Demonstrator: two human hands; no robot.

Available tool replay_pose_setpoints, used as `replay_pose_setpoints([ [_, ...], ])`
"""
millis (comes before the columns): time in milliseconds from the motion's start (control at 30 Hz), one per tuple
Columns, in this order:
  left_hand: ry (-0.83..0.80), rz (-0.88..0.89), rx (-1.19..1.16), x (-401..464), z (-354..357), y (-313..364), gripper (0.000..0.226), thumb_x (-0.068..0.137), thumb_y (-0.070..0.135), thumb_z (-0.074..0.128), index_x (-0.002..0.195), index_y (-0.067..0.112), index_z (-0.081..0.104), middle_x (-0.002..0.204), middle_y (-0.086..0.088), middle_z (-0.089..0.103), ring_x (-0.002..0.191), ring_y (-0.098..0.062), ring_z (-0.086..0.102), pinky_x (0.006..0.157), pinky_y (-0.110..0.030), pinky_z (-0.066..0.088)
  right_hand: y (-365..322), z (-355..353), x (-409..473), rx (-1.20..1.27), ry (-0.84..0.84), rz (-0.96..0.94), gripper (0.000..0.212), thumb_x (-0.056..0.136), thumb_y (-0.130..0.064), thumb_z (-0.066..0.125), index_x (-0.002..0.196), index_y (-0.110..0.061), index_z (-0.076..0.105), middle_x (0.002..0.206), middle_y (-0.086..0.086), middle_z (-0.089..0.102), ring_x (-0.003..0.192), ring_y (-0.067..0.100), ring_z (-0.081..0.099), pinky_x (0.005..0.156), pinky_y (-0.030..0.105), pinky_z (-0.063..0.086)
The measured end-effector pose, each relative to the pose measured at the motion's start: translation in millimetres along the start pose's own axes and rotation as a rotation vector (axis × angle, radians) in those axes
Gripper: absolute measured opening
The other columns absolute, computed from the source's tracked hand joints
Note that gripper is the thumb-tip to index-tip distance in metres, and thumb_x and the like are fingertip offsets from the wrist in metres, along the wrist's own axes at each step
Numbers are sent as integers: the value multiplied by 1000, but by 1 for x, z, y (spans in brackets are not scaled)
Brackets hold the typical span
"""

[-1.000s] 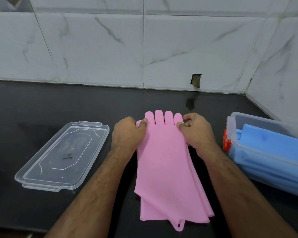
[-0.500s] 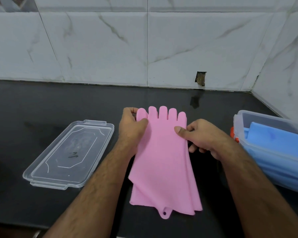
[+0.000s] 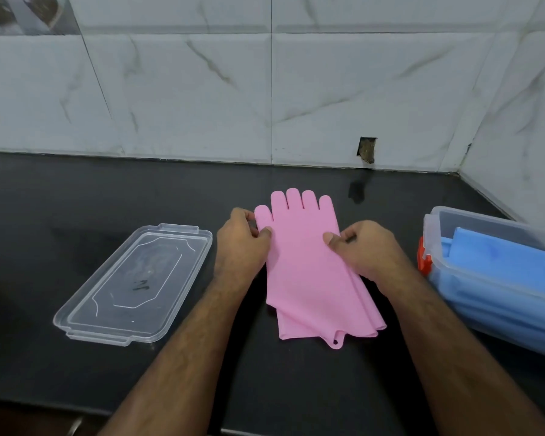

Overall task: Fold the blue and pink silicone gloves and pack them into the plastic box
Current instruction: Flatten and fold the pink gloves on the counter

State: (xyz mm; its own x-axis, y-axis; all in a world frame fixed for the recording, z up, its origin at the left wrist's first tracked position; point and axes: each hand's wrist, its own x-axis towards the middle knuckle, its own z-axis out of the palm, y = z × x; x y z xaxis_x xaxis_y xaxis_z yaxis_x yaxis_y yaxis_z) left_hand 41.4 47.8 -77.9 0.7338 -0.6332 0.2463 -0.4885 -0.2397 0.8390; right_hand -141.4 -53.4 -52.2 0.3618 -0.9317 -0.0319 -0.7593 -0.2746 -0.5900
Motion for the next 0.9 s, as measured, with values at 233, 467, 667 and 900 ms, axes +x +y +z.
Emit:
replay_pose_setpoints([
  [233, -128, -64, -268, 1, 2, 12, 45, 93, 38, 71, 132, 21, 54, 114, 6, 68, 105, -15, 68, 93, -39, 56, -9, 13, 8, 241, 171, -72, 21, 96, -32, 68, 104, -13, 68, 95, 2, 70, 82, 16, 62, 68, 29, 46],
  [467, -91, -103, -269, -1, 1, 13, 30, 96, 39, 66, 120, 30, 51, 100, 11, 67, 100, -12, 67, 87, -36, 55, -5, 2, 9, 156, 176, -47, 30, 97, -46, 63, 98, -17, 70, 88, -6, 65, 83, 14, 62, 78, 31, 46],
  [667, -112, -141, -146, -3, -7, 15, 57, 91, 54, 64, 137, 25, 47, 110, 4, 66, 100, -18, 68, 91, -41, 57, -8, 0, 0, 14, -5, -17, 29, 93, -44, 70, 96, -15, 68, 95, -2, 67, 91, 19, 63, 83, 37, 52],
  [900, -434, -90, -262, -8, -4, 17, 70, 87, 33, 60, 151, 32, 32, 119, 5, 65, 93, -10, 68, 65, -24, 55, -8, 0, 1, 180, 86, -49, 20, 91, -22, 63, 75, -15, 74, 83, -4, 71, 77, 12, 65, 60, 26, 44],
])
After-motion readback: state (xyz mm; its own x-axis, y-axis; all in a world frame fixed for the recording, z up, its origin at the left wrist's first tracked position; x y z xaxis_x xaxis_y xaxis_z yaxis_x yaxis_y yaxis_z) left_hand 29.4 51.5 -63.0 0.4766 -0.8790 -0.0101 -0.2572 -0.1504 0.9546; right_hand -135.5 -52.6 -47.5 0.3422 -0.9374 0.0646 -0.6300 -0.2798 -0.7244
